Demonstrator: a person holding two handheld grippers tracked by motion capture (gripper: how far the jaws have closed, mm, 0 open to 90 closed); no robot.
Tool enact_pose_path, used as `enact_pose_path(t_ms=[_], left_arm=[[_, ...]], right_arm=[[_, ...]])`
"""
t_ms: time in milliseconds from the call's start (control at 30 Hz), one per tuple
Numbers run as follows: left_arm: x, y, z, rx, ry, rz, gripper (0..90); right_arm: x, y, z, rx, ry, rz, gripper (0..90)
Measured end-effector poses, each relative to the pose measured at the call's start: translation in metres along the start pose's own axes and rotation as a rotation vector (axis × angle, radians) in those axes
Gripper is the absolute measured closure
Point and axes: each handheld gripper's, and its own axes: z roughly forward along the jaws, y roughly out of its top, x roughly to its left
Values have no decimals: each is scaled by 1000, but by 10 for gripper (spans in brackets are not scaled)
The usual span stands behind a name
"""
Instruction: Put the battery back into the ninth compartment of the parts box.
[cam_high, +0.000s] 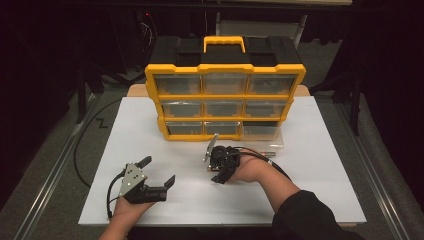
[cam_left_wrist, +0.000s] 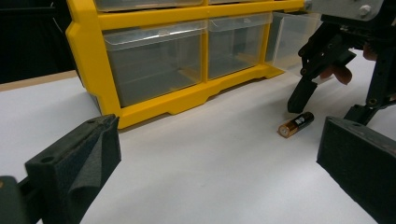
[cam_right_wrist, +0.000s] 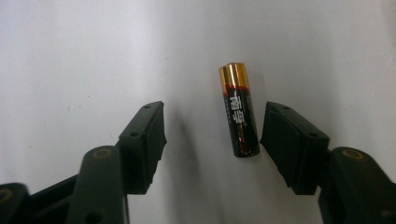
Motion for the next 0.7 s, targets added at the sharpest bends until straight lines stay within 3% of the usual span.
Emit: enact_pose_path(t_ms=[233, 700], left_arm=[[0, 0, 0, -2, 1, 1, 3], [1, 0, -1, -9, 3, -6, 3]], right_arm=[[-3, 2, 3, -20, -4, 15, 484], [-10, 2, 8, -1, -2, 19, 634]])
